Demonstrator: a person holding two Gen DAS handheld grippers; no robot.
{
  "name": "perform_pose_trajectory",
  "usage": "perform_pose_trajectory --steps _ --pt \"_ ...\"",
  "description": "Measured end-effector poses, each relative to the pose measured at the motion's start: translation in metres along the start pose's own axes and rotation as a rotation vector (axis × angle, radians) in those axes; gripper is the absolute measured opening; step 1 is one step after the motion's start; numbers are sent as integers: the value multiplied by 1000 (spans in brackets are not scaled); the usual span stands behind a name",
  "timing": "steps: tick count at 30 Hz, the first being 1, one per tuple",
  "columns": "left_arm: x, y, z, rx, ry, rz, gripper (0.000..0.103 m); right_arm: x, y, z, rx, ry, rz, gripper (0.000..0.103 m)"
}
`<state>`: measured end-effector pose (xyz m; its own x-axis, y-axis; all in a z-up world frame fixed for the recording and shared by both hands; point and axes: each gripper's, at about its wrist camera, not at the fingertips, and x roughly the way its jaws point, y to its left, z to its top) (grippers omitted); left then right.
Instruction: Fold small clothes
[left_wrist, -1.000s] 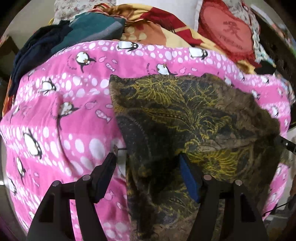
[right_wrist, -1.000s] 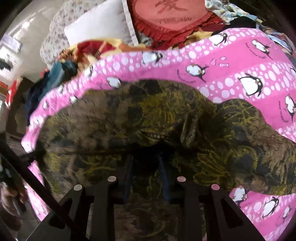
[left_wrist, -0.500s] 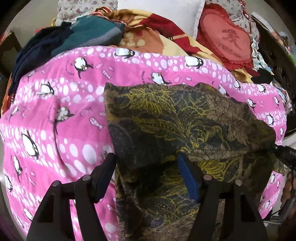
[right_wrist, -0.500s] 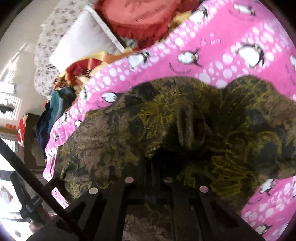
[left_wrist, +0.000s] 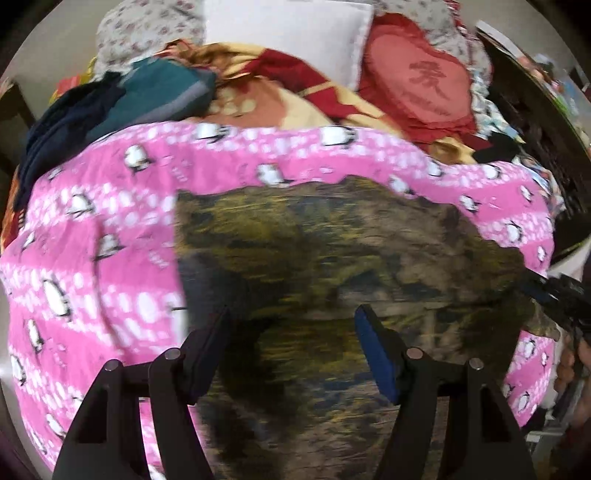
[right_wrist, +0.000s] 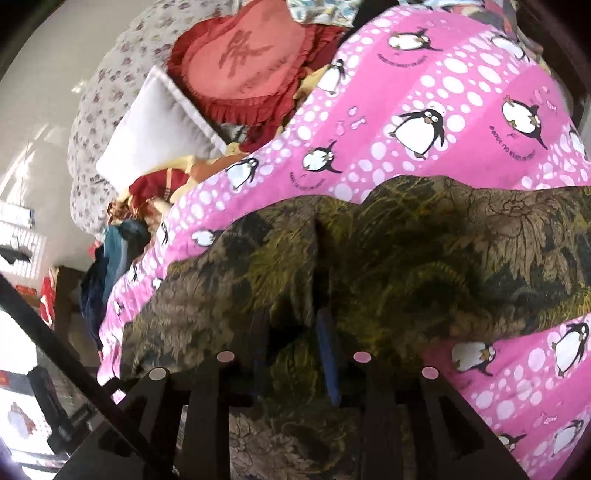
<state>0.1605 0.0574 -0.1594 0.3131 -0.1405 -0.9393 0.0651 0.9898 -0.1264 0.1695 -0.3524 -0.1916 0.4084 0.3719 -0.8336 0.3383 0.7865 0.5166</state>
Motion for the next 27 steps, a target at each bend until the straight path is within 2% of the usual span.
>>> perform_pose_trajectory --steps 3,4,5,7,9,11,12,13,14,16,17,23,27 --pt "10 -26 1 22 15 -29 68 19 4 3 -45 23 -10 28" --pt "14 -34 1 27 20 -39 68 23 4 2 -56 33 -12 9" --pt "18 -44 1 34 27 -51 68 24 4 2 -72 34 -30 6" --pt "25 -64 0 57 35 -68 68 20 4 0 -104 12 -58 6" --pt "33 -84 -3 88 50 -79 68 26 -1 -2 -131 41 -84 6" --pt "38 -99 -6 108 68 -86 68 25 -7 -3 -133 49 -67 7" --pt "40 -106 -7 115 73 -92 68 16 -13 -4 -110 32 -37 13" --pt "40 -113 -8 121 77 -102 68 4 -20 -5 -82 10 -25 23" --pt "40 -119 -9 129 78 -111 68 -11 -30 -8 -46 -23 -14 30" --pt "40 -130 -10 142 79 -121 68 -45 -62 -17 39 -100 -29 56" --pt "40 -136 -9 149 80 -129 69 -60 -81 -21 79 -136 -50 60" --pt "47 -150 -6 144 92 -155 72 -131 -225 -42 391 -316 -230 60" --pt "54 -153 -9 150 104 -143 72 -154 -287 -53 575 -405 -217 60"
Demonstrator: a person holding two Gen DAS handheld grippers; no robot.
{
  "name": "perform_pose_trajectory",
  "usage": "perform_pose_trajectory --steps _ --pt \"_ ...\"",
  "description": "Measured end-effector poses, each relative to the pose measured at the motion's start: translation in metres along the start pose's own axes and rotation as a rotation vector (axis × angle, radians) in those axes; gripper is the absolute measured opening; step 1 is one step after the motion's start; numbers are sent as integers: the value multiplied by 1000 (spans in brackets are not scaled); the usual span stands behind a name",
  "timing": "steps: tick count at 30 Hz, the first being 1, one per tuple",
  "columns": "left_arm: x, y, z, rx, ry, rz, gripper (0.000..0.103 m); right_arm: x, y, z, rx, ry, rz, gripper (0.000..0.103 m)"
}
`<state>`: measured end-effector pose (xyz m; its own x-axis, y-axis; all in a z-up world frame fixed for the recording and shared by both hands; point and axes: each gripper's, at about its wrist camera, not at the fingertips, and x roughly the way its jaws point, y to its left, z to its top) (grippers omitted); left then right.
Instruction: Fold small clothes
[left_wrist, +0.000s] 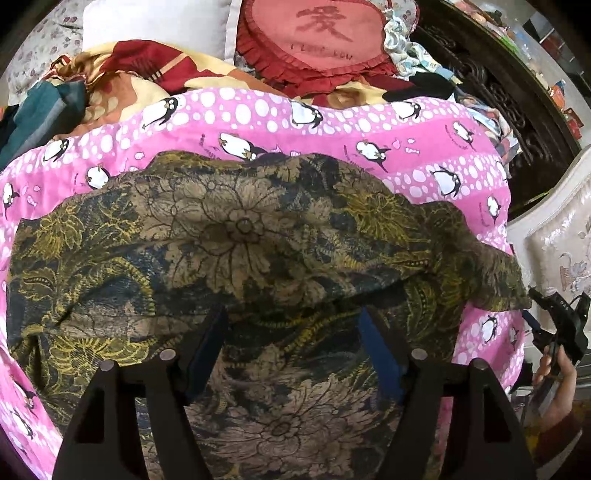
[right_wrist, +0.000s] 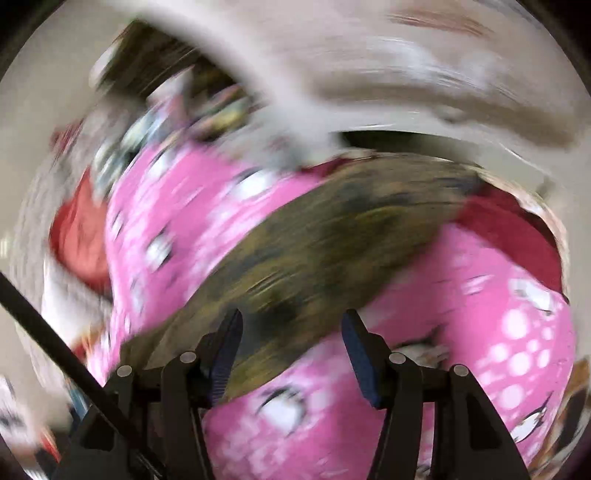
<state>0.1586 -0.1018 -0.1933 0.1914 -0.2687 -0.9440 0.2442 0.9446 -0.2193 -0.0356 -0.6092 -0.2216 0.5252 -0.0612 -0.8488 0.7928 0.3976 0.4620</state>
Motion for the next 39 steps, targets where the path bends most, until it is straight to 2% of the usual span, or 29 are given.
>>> perform_pose_trajectory --steps 3,7,12,15,19,22,25,30,34,39 --pt "5 -1 1 3 10 9 72 4 -22 17 66 -23 -14 60" --pt "7 -1 2 -9 12 11 72 23 -39 35 150 -1 -1 60" --pt "5 1 0 -28 8 12 72 30 -39 38 173 -18 7 59" --pt "0 8 -1 -47 4 15 72 27 -27 41 81 -27 -13 6" --pt "-15 25 -1 -93 -17 16 72 -1 -1 39 15 -88 46 6" --pt "-32 44 0 -135 -50 19 72 -28 43 34 -103 -100 148 6" --pt "-51 67 0 -181 -84 21 72 -52 113 20 -303 -107 224 6" --pt "-87 120 -4 -281 -149 37 72 -70 230 -33 -528 -58 393 6" --pt "-115 167 -14 -360 -195 54 72 -59 319 -105 -670 29 530 6" --pt "-136 219 -35 -439 -223 85 72 -27 394 -218 -805 168 608 6"
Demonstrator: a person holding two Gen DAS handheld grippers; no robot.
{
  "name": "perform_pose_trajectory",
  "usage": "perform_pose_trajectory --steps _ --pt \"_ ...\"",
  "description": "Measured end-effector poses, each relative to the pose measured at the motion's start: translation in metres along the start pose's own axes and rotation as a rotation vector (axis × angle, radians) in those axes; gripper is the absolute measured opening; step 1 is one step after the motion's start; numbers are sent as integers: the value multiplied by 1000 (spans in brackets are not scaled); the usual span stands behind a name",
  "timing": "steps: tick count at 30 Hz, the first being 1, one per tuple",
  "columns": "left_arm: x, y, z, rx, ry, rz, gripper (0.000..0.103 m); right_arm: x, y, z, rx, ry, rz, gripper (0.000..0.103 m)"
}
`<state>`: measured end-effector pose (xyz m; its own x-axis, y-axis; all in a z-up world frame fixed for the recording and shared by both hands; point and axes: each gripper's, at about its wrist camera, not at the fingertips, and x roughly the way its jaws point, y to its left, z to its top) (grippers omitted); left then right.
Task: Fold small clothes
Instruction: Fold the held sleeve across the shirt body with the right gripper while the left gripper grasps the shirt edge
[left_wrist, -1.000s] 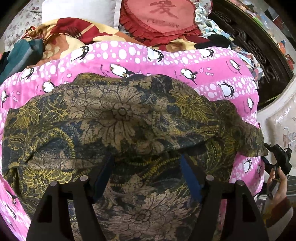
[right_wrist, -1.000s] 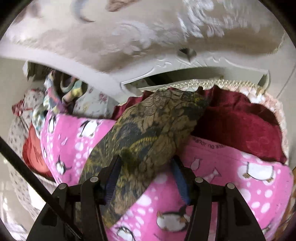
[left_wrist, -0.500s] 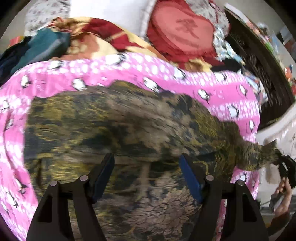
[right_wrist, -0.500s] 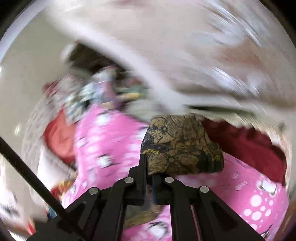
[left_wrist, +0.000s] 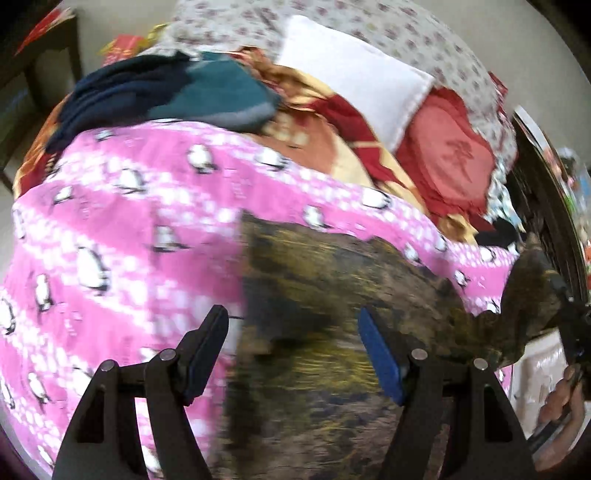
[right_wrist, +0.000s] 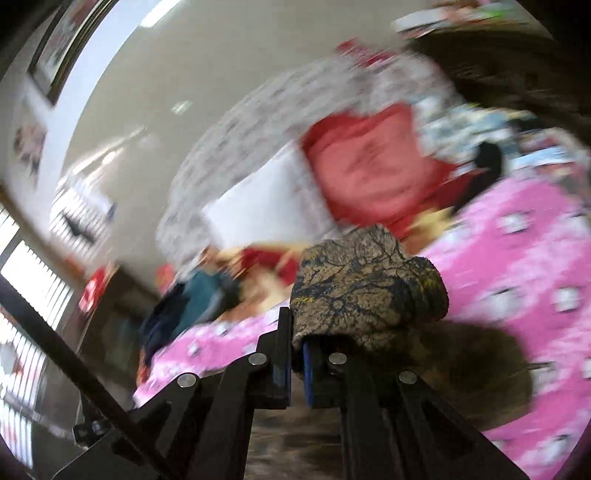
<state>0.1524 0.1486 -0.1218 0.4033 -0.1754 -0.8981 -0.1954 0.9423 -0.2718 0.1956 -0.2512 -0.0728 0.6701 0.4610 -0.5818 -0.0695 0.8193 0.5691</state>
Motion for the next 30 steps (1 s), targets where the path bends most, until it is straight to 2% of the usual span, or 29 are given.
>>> perform_pose_trajectory --steps 3,6,8,10,13,17,19,24,30 --pt "-3 26 0 -33 -4 18 72 62 49 -36 -68 93 34 6" --pt "-1 45 -2 -53 -1 26 72 114 86 -80 -173 180 27 6" --pt "3 54 -4 -60 6 29 72 145 103 -108 -247 271 15 8" --pt "7 60 -5 -65 13 24 72 163 115 -136 -298 382 34 35" --pt "12 64 -8 -59 24 22 72 145 129 -159 -357 396 113 48" --pt "11 63 -6 -48 27 18 72 124 121 -161 -349 418 156 51" --pt "10 61 -3 -39 19 15 72 113 113 -154 -310 391 139 55" --pt "13 56 -1 -22 33 -3 72 102 82 -125 -163 365 102 56" --pt "27 38 1 -31 73 -73 76 67 37 -120 -17 340 50 56"
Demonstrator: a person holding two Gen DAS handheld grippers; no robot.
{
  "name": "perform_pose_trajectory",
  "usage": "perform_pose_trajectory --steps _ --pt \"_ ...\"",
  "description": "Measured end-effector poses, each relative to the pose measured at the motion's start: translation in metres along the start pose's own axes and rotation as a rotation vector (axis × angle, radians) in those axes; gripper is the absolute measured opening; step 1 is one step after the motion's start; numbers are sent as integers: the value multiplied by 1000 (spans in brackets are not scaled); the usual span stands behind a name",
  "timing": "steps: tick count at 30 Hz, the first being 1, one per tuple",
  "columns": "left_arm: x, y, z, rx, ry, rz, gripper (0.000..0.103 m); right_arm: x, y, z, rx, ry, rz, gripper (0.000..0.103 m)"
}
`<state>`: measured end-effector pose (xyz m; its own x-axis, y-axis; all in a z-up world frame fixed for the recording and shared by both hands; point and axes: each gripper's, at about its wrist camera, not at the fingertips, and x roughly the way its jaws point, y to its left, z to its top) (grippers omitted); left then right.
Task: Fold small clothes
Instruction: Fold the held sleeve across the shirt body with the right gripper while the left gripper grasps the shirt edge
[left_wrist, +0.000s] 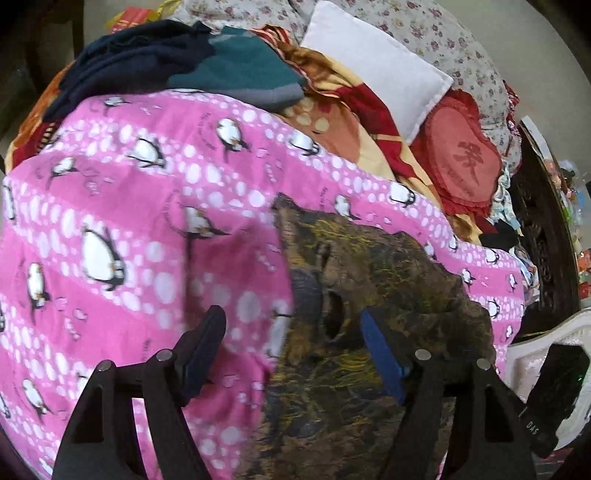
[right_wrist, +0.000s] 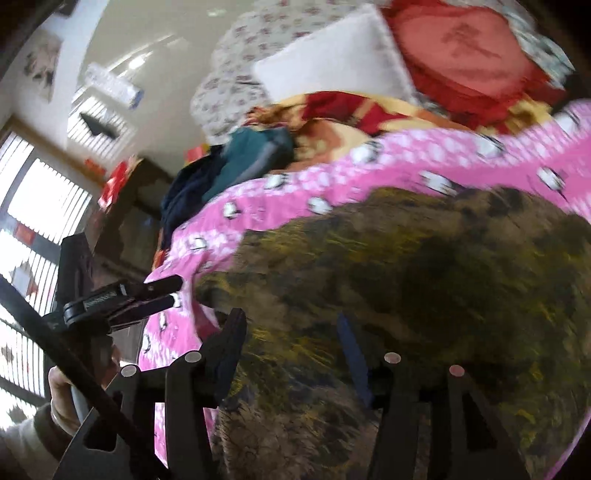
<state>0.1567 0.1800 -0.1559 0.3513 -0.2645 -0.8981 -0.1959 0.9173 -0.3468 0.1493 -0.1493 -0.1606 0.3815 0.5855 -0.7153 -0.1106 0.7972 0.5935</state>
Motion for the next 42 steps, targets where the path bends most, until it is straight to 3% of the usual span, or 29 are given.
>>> perform_pose_trajectory --steps 7,8,9,10,11,12,20,26,28,32,36,38,39,42 --pt "23 -41 -3 51 54 -44 75 -36 -36 -5 66 -30 -32 56" --pt "25 -44 -3 63 55 -47 64 -41 -40 -5 64 -33 -45 56" --pt "28 -50 -3 81 58 -38 41 -48 -44 -6 63 -40 -60 56" --pt "30 -53 -4 95 62 -17 29 -55 -51 -7 67 -54 -81 56" --pt "34 -57 -3 106 66 26 4 -62 -56 -7 75 -67 -96 56" --pt "34 -59 -2 103 64 36 2 -70 -65 -6 92 -85 -114 56" --pt "0 -89 26 197 -73 23 2 -109 -138 22 188 -139 -278 57" --pt "-40 -87 53 227 -227 71 2 -110 -141 68 133 -152 -298 58" --pt "-31 -77 50 235 -205 107 2 -101 -140 74 118 -121 -307 61" --pt "24 -49 26 206 -34 183 2 -73 -151 69 119 12 -321 61" --pt "31 -39 16 173 -32 170 2 -74 -164 75 129 -11 -340 62" --pt "31 -42 17 185 -35 181 2 -70 -174 84 143 -11 -357 67" --pt "31 -44 17 190 -35 184 2 -62 -182 89 150 19 -378 71" --pt "33 -48 17 195 -34 191 2 -36 -204 94 204 112 -467 72"
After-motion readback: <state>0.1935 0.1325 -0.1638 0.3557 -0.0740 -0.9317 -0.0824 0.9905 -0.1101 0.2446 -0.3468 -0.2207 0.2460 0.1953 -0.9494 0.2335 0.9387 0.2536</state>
